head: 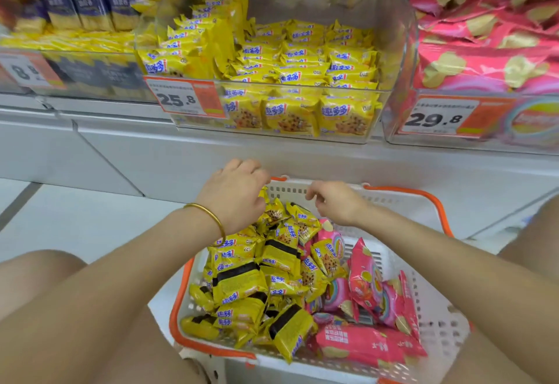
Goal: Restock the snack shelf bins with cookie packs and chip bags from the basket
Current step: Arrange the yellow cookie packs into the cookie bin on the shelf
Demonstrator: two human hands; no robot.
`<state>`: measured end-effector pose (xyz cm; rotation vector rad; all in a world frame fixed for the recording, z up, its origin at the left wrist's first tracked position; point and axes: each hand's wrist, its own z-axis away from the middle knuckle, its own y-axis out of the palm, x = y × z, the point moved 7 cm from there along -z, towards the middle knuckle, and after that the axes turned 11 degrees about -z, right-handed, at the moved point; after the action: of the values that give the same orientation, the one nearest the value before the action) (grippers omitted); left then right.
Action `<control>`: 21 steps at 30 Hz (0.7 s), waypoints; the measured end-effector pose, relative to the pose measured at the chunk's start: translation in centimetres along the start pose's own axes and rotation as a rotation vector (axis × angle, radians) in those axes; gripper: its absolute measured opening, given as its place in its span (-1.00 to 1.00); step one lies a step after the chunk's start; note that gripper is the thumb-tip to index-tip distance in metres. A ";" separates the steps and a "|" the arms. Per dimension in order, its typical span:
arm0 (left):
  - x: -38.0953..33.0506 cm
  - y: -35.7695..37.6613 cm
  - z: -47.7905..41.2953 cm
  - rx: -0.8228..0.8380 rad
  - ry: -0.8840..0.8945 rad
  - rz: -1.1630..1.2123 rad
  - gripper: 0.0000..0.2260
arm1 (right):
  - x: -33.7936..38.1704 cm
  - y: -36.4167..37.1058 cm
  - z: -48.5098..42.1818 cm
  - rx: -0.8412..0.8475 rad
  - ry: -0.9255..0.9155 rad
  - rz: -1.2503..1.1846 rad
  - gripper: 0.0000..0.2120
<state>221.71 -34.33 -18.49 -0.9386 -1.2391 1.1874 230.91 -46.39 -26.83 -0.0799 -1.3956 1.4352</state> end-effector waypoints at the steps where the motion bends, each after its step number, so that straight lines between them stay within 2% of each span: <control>1: -0.1 0.3 -0.4 0.009 -0.005 0.004 -0.65 | -0.9 1.1 -0.9 0.032 0.000 0.049 -0.59; 5: -0.9 1.5 -2.0 0.039 -0.026 0.028 -0.66 | -3.3 7.3 -3.6 0.255 -0.045 0.282 -0.38; 7: -1.1 1.8 -2.6 0.039 -0.006 0.031 -0.67 | -4.2 9.2 -4.2 0.272 -0.050 0.408 -0.38; 9: -0.5 1.9 -3.1 0.044 -0.005 0.018 -0.69 | -4.9 10.0 -5.1 0.228 -0.041 0.410 -0.49; 12: 0.3 1.8 -3.6 0.052 -0.019 0.025 -0.69 | -5.7 9.4 -6.2 0.082 -0.048 0.279 -0.67; 15: -0.1 1.2 -4.1 0.046 -0.006 0.060 -0.69 | -5.3 6.8 -6.0 -0.055 -0.087 0.033 -0.80; 17: -0.5 1.3 -4.4 0.072 -0.001 0.102 -0.68 | -4.6 4.9 -5.1 -0.052 -0.058 -0.240 -0.87; 19: -1.0 1.5 -4.5 0.094 0.005 0.146 -0.68 | -3.4 3.4 -3.8 0.026 -0.026 -0.505 -0.89; 21: -1.5 1.7 -4.4 0.134 0.002 0.220 -0.65 | -1.7 1.8 -2.3 0.100 -0.051 -0.619 -0.84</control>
<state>225.90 -35.11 -21.04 -0.9942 -1.0596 1.4234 232.04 -45.53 -29.91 0.4221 -1.2379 0.9855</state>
